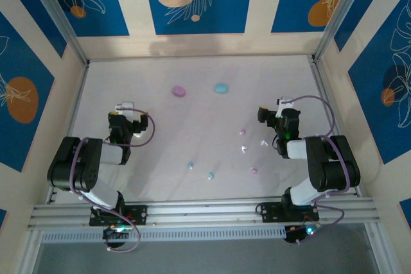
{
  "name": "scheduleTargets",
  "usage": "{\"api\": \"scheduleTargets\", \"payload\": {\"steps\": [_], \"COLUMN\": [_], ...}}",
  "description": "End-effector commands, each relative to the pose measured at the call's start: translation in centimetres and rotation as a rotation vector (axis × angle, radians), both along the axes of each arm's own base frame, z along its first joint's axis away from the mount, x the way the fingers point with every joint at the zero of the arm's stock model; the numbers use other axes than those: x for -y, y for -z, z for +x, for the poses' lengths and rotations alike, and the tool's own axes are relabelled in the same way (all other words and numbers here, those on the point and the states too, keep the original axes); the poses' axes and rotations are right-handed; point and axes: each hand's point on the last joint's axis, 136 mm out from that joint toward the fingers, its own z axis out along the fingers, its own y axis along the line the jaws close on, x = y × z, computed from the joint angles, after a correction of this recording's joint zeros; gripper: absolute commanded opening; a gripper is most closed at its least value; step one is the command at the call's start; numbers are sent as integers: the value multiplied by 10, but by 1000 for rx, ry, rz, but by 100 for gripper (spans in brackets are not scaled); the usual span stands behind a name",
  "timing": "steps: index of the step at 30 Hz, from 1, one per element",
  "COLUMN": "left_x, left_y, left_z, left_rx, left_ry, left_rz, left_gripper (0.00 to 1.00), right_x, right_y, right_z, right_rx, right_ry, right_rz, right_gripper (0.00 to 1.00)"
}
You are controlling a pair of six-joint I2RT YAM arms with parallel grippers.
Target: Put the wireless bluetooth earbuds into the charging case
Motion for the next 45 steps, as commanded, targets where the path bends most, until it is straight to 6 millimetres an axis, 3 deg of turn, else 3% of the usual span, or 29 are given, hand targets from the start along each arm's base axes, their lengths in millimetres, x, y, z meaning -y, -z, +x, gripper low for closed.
{"api": "scheduleTargets", "payload": {"steps": [1, 8, 14, 19, 24, 27, 29, 32, 36, 43, 45], "left_x": [6, 6, -18, -25, 29, 56, 58, 50, 35, -3, -5], "left_y": [-6, -11, -52, -91, -104, -99, -83, -54, -28, -7, -5], "left_z": [4, -1, -21, -31, -27, -21, -18, -24, -50, -80, -82], "left_rx": [12, 43, 56, 38, -58, -134, -240, -446, -618, -727, -749], "left_ry": [28, 33, -116, -191, 73, 179, 150, 25, -95, -342, -364], "left_rz": [1, 2, -34, -136, -301, -417, -461, -482, -432, -326, -323], "left_gripper": [100, 100, 100, 100, 100, 100, 100, 99, 99, 100, 100], "right_x": [2, -5, -5, -12, -50, -70, -78, -84, -86, -83, -84], "right_y": [-7, -10, -30, -45, -57, -63, -67, -72, -76, -69, -67], "right_z": [3, 2, 5, -12, -29, -39, -45, -54, -68, -84, -85], "right_rx": [28, 38, -83, -242, -391, -445, -469, -490, -512, -558, -576], "right_ry": [3, -50, -26, -9, -154, -230, -258, -266, -263, -223, -216], "right_rz": [26, 33, 60, 227, 418, 514, 554, 574, 572, 584, 593], "right_gripper": [99, 100, 100, 99, 100, 98, 97, 97, 97, 97, 97]}}
